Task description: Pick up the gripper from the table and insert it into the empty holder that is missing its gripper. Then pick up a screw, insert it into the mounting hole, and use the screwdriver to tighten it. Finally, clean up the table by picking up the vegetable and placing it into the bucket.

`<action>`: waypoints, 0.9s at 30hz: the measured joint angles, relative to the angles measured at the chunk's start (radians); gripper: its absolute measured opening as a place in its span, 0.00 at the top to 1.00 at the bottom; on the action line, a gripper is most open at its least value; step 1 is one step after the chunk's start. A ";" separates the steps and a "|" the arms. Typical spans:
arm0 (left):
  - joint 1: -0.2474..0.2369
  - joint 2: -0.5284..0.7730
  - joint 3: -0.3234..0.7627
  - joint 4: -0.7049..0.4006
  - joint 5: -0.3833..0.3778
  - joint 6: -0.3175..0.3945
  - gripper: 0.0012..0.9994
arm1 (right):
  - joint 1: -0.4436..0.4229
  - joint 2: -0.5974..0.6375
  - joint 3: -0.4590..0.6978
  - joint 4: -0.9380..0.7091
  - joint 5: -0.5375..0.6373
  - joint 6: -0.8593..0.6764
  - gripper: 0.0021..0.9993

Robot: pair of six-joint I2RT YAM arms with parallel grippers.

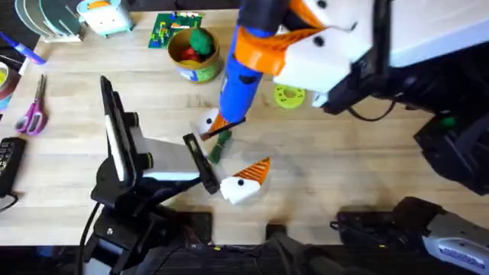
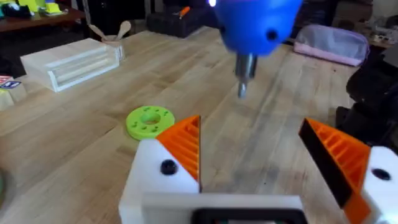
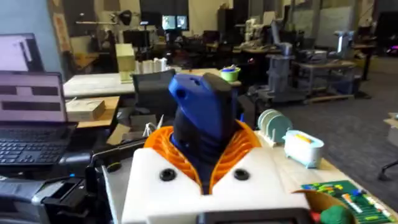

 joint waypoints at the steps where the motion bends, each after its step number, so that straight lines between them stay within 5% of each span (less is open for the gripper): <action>1: 0.000 0.000 0.000 0.000 0.000 0.000 0.01 | 0.018 0.023 0.003 -0.001 0.000 -0.001 0.98; 10: 0.000 0.000 0.000 0.000 0.000 0.000 0.01 | 0.102 0.188 0.097 -0.006 0.001 -0.078 0.98; 27: 0.000 0.000 0.000 0.000 0.000 0.000 0.01 | 0.103 0.234 0.121 0.001 0.010 -0.142 0.98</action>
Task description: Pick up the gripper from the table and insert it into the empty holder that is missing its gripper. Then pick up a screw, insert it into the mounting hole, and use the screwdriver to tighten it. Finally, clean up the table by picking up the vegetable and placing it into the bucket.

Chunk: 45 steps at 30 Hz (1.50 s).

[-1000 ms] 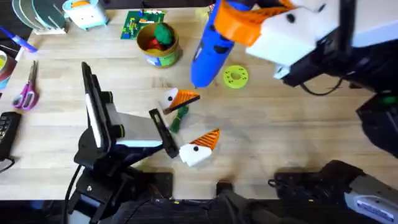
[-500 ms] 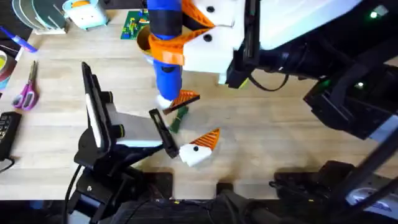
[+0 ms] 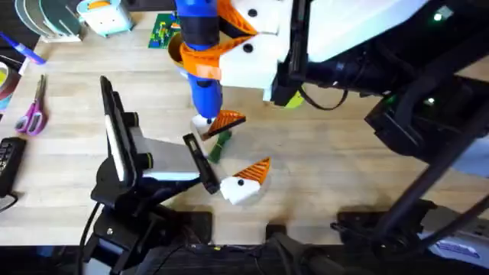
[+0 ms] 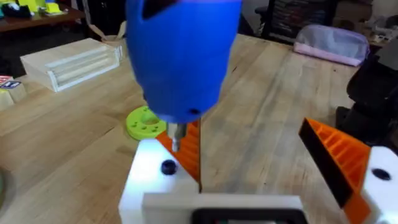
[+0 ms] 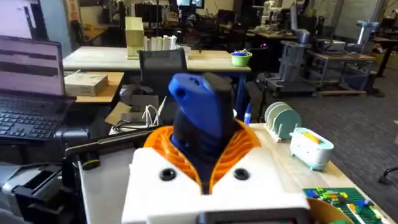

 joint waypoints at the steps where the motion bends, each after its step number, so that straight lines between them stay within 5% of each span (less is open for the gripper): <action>1: 0.000 0.000 0.000 0.000 0.000 0.000 0.01 | 0.000 0.003 0.000 0.005 0.000 0.000 0.98; 45: 0.000 -0.002 0.000 0.000 0.003 0.012 0.01 | 0.000 0.057 0.002 0.103 0.006 0.031 0.98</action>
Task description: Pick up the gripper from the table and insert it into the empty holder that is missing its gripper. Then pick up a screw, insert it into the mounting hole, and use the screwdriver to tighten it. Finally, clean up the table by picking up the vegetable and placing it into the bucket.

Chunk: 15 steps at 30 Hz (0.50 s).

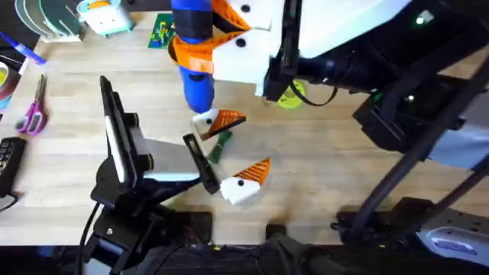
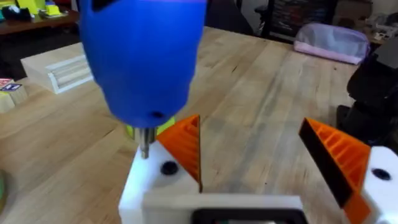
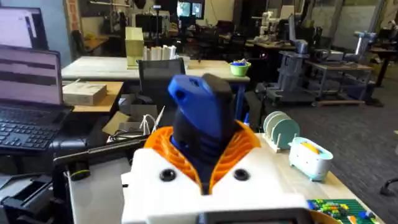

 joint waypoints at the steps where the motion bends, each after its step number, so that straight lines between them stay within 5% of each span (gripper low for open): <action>1: 0.000 0.000 0.000 0.000 0.000 0.000 0.01 | -0.001 0.000 0.002 -0.001 0.000 0.000 0.98; 15: 0.000 0.000 0.000 0.000 0.000 -0.001 0.01 | -0.003 0.000 0.007 -0.060 0.000 0.000 0.98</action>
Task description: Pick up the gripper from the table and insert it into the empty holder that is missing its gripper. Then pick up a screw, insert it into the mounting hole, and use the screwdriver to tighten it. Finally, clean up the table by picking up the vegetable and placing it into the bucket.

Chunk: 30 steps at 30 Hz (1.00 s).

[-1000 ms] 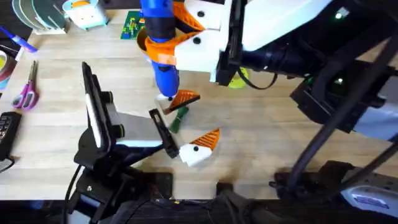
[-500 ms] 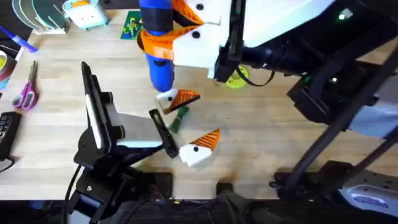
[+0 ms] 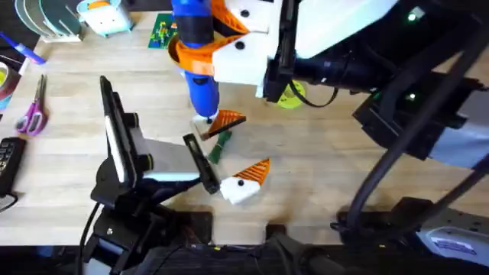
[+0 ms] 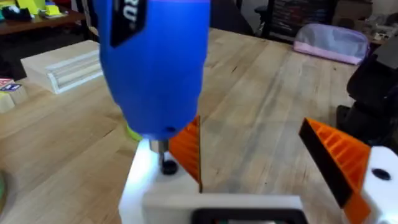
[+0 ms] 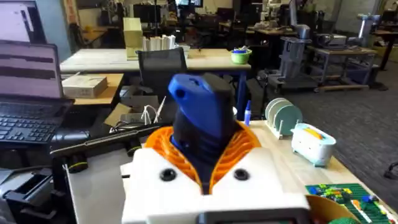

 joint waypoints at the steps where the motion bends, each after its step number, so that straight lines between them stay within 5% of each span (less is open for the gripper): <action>1: 0.000 0.000 0.000 0.000 0.000 0.000 0.01 | 0.000 0.000 0.000 0.000 0.000 0.000 0.98; 30: 0.000 0.000 0.000 0.000 0.000 0.000 0.01 | -0.021 0.000 0.000 0.030 0.000 0.060 0.98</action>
